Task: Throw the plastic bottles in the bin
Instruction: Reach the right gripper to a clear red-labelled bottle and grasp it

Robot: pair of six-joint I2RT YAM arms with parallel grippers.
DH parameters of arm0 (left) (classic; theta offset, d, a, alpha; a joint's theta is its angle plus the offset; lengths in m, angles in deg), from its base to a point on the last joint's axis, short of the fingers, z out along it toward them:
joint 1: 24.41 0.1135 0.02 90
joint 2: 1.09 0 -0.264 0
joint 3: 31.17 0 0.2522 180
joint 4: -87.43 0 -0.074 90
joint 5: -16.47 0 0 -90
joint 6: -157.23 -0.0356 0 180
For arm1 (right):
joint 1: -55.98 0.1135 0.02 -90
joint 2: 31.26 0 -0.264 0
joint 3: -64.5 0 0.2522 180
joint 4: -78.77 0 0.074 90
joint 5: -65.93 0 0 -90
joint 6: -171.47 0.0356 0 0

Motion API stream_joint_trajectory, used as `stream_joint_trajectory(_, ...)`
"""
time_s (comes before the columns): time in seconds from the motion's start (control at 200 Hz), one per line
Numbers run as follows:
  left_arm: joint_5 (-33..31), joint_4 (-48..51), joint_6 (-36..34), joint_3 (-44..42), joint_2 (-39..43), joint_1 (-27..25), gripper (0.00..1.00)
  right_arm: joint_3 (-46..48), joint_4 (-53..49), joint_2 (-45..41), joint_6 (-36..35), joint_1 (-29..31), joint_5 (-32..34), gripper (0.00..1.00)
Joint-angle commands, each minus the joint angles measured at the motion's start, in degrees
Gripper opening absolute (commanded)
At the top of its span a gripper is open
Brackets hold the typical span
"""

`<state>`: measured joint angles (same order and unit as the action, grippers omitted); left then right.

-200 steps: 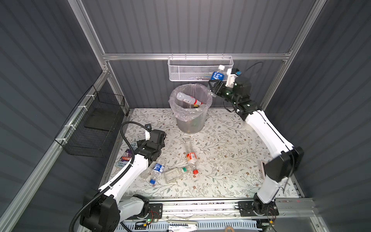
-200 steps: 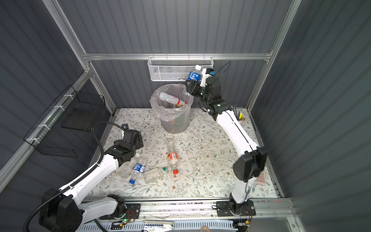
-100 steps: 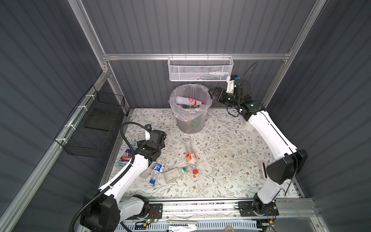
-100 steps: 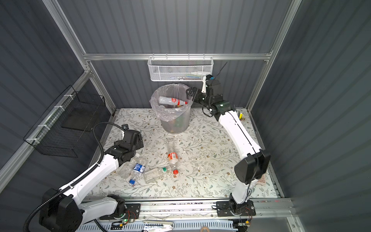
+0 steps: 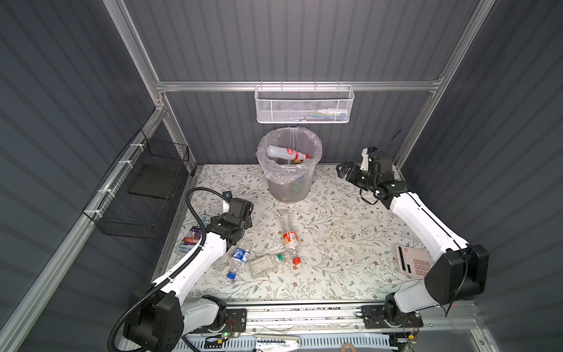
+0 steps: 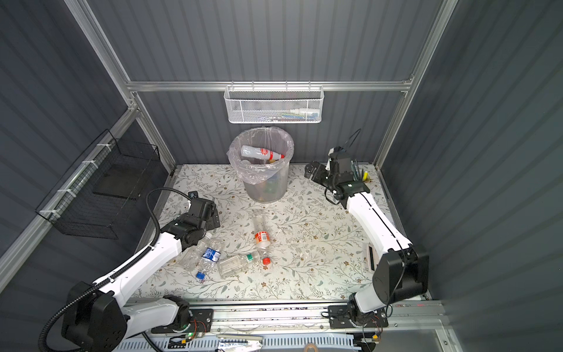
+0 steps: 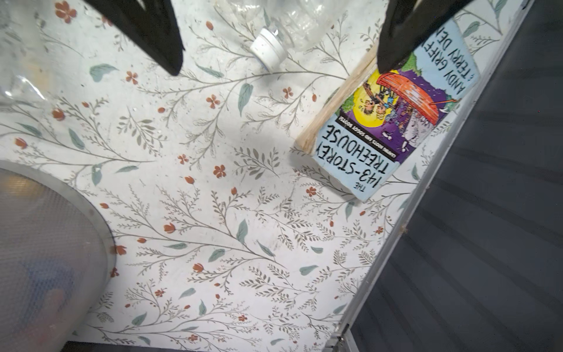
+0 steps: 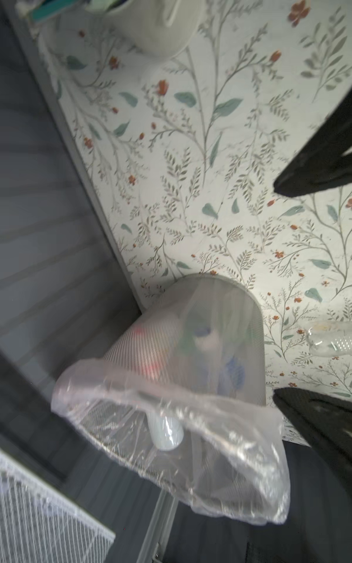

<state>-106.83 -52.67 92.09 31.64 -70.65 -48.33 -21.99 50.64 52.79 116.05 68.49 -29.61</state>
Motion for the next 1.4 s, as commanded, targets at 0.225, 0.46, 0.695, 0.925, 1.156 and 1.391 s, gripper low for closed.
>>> stream_joint_trajectory(0.225, 11.2, 2.2, -3.7, 0.1, -2.4, -7.1, 0.99, 18.7, 5.0, -10.6, 5.7, -4.4, 0.0, 0.99)
stream_joint_trajectory(0.46, 12.2, 2.8, -1.5, 1.3, -8.3, -11.6, 0.99, 23.7, 8.4, -8.8, 8.2, 0.1, -7.2, 0.97)
stream_joint_trajectory(0.695, 5.9, 3.7, 3.0, 0.3, -6.6, -11.6, 0.99, 14.5, 1.8, 2.2, 5.3, 14.9, -8.0, 0.95)
stream_joint_trajectory(0.925, -0.3, 6.8, 5.2, 0.6, -4.4, -10.1, 1.0, 5.5, -5.1, 13.1, 3.9, 24.3, -8.0, 0.92)
stream_joint_trajectory(1.156, 0.7, 6.5, 6.1, -1.1, -0.2, -4.3, 0.99, 0.0, -11.9, 19.8, 1.2, 28.1, -6.4, 0.89)
stream_joint_trajectory(1.391, 1.7, 5.4, 5.6, -2.3, 2.5, -2.3, 0.99, -5.3, -15.5, 24.6, -0.1, 30.9, -6.7, 0.88)
